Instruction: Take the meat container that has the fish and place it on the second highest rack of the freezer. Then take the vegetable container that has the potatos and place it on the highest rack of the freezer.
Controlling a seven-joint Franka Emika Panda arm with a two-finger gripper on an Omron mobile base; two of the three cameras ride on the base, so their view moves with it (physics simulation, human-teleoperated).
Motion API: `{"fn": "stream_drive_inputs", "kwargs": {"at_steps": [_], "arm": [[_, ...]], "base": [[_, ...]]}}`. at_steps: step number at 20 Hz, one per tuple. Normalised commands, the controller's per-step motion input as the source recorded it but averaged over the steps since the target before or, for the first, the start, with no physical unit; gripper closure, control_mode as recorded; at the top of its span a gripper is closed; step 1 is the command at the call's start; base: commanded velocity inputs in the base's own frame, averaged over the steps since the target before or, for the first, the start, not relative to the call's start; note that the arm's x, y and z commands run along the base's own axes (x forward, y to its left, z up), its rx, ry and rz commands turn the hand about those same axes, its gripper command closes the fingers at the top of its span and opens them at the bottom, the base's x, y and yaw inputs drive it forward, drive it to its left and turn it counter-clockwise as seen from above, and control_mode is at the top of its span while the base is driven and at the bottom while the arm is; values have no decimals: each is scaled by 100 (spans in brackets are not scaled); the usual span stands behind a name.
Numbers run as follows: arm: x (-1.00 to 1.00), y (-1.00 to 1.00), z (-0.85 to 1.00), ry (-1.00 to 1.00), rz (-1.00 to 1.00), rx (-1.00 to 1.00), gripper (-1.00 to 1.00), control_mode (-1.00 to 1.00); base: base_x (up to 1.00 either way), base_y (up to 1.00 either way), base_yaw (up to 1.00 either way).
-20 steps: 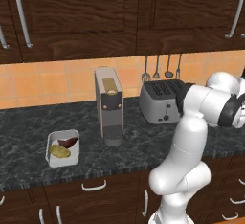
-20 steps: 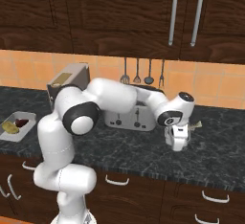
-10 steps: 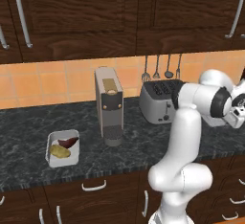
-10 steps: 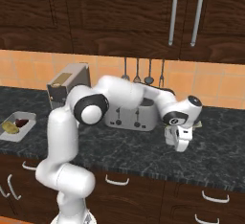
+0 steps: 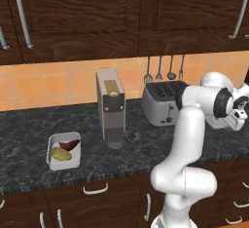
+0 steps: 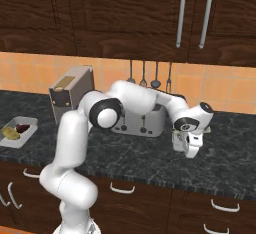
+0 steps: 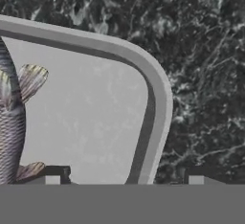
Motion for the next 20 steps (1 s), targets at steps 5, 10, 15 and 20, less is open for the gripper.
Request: {"fn": "stream_drive_inputs", "kwargs": {"at_steps": [5, 10, 15, 20], "arm": [[-9, 5, 0, 0, 0, 0, 100, -100], [-19, 26, -13, 0, 0, -4, 100, -100], [-61, 3, 17, -2, -1, -1, 100, -100], [-60, 16, 73, -1, -10, 0, 100, -100]], "base": [[0, 0, 0], [0, 0, 0], [0, 0, 0], [0, 0, 0]]}}
